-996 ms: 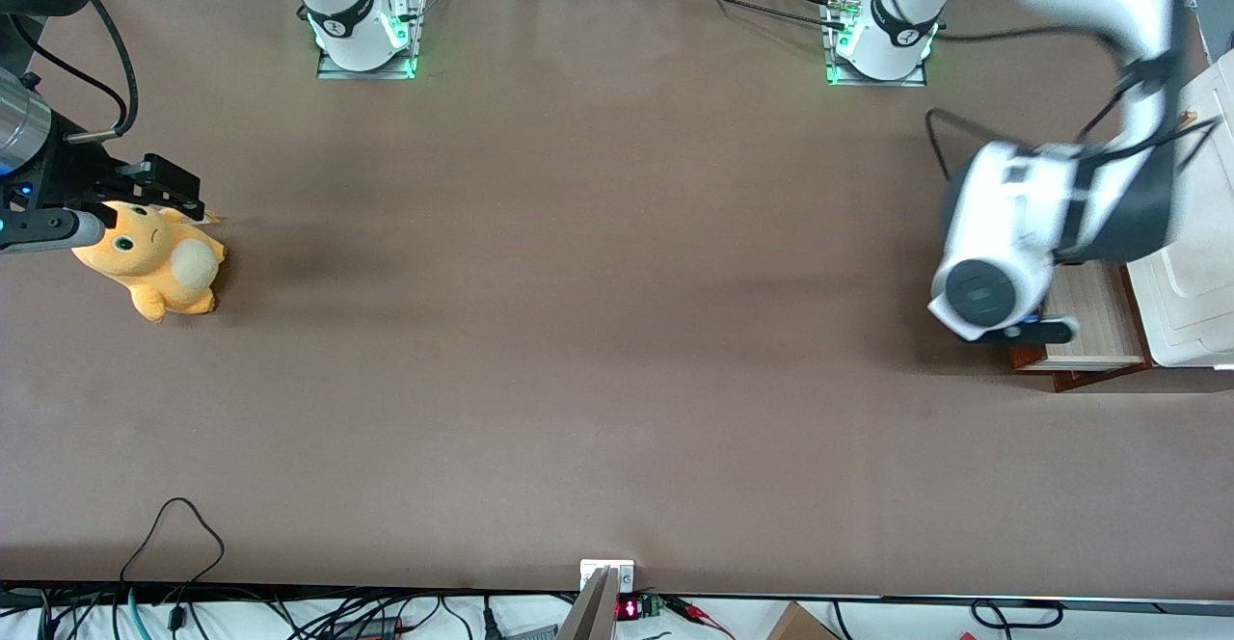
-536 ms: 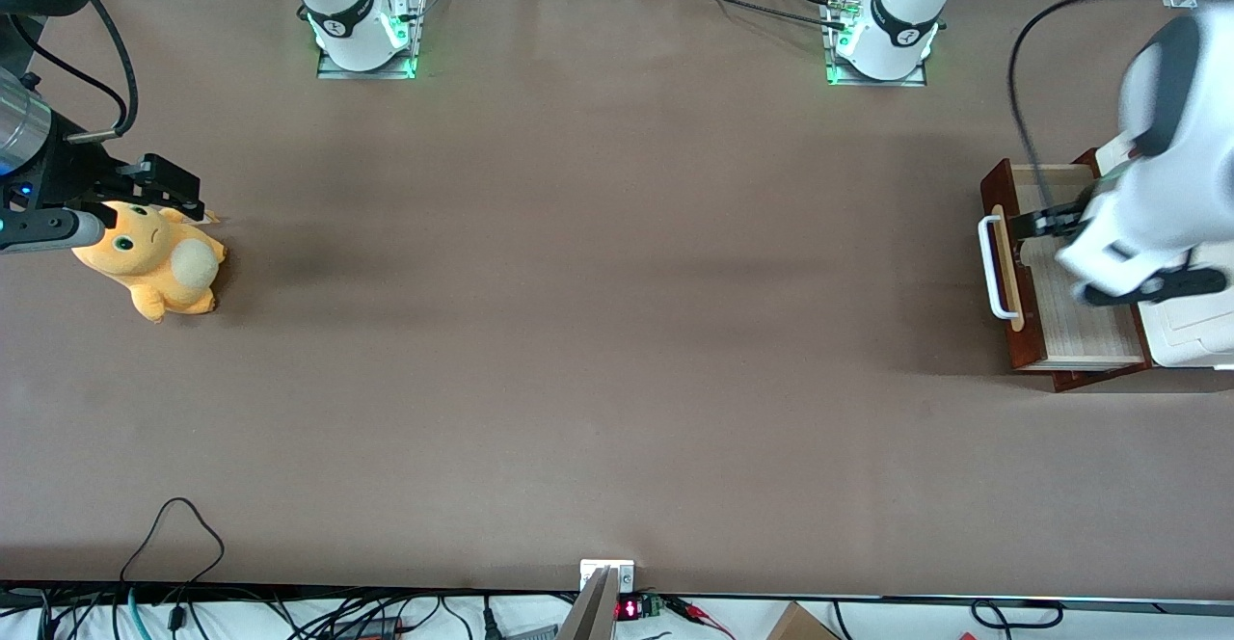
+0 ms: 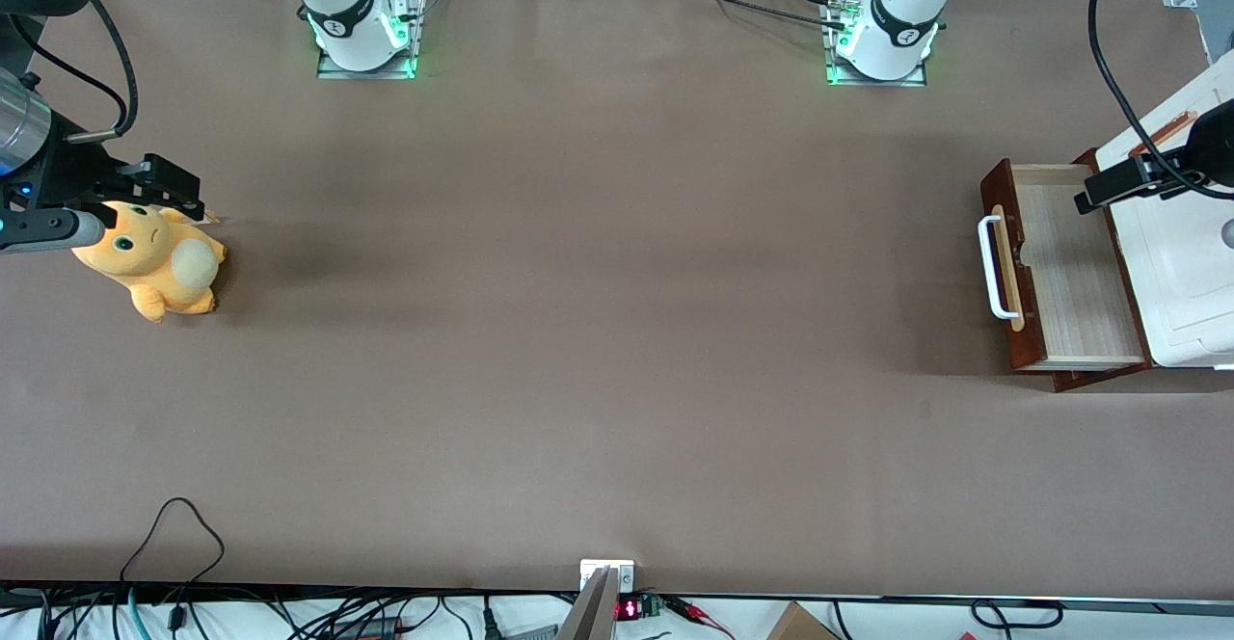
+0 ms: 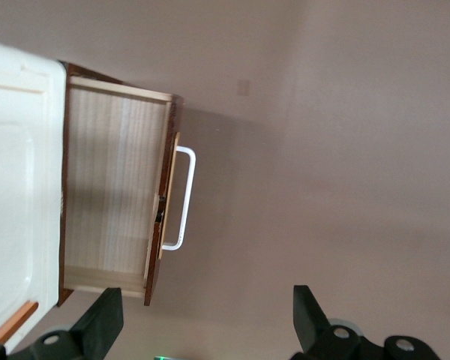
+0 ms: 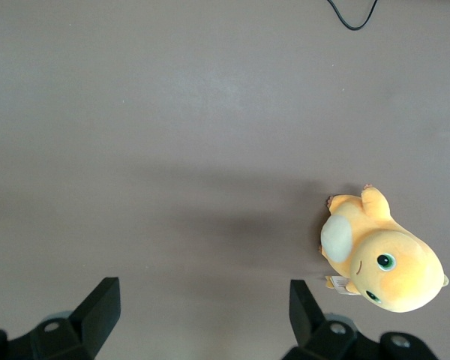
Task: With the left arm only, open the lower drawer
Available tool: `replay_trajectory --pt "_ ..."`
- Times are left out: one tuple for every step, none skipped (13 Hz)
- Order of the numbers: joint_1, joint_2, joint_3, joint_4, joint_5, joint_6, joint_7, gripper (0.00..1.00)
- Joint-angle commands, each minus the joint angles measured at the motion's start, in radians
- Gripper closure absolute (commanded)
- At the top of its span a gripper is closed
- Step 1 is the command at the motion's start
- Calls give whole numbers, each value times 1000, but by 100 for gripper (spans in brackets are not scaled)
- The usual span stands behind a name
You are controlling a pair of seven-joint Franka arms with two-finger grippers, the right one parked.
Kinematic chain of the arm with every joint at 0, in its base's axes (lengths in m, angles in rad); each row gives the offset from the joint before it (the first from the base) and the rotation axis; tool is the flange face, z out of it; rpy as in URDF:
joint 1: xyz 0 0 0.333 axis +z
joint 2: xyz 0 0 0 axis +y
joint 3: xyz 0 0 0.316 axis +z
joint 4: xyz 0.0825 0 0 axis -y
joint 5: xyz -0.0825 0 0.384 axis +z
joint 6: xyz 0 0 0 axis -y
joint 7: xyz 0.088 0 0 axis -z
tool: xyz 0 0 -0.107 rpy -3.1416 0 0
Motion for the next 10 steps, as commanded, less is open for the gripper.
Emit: replay_trajectory --pt "10 7 -36 -4 -10 6 188 0" --pt "8 7 -36 -4 -10 11 190 0" --pt "5 8 -36 -6 -10 17 190 0" --pt "-4 5 -36 -30 -10 40 190 0" --pt "-10 -7 -36 -59 -11 75 187 0" --pt "-11 -27 -51 -97 -10 107 178 0" --pt "-4 -36 -72 -110 -10 123 161 0" --pt "5 -39 -95 -110 -10 123 138 0" --pt "21 -42 -114 -110 -7 123 123 0" --pt "45 -47 -143 -110 -2 118 116 0"
